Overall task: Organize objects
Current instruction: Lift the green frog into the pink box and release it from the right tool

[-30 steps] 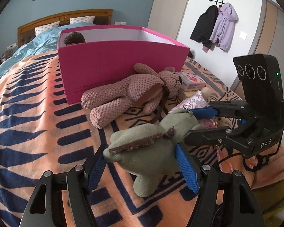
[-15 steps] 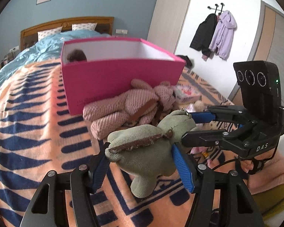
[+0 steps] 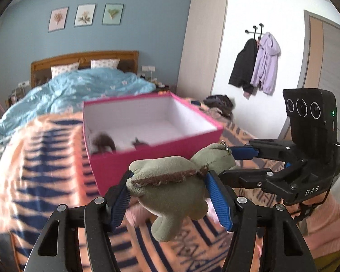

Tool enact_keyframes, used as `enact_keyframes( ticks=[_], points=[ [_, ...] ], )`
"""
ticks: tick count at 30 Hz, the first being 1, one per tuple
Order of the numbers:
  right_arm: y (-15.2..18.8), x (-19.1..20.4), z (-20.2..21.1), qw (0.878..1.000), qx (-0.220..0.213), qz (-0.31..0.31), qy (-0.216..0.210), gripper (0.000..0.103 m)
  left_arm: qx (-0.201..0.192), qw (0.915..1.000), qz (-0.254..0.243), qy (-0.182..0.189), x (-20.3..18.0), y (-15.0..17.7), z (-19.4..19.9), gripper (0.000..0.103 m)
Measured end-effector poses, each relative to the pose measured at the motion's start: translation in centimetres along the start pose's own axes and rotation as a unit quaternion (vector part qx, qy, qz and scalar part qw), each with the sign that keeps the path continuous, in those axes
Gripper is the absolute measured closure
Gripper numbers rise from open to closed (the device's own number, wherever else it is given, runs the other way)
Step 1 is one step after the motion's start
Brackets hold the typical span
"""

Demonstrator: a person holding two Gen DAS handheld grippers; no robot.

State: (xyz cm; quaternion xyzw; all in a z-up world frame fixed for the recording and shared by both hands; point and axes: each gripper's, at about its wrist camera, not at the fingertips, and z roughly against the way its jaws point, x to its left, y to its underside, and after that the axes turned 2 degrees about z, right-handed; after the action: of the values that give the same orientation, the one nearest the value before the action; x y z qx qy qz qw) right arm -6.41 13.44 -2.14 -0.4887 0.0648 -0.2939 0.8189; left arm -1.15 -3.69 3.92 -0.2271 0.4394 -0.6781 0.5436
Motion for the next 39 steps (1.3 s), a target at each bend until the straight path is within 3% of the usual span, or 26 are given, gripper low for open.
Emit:
enact_keyframes(
  ticks=[7,18,39],
  points=[
    [-3.9,-2.1,-0.4,1.0,-0.028,0.004,-0.006,0.046,-0.027,0.9991,-0.015,-0.029,0.8,-4.5,-0.9,0.037],
    [-8.7,-6.3,-3.5,1.0,-0.027,-0.012,-0.01,0.046,-0.025,0.9986,0.01,-0.047,4.7,-8.3,-4.8,0.037],
    [-11.0,-13.1,-12.4,0.996,0.059,-0.071,0.014,0.045,0.058,0.9917,0.062,-0.096,10.5,-9.0,-13.8,0.037]
  ],
)
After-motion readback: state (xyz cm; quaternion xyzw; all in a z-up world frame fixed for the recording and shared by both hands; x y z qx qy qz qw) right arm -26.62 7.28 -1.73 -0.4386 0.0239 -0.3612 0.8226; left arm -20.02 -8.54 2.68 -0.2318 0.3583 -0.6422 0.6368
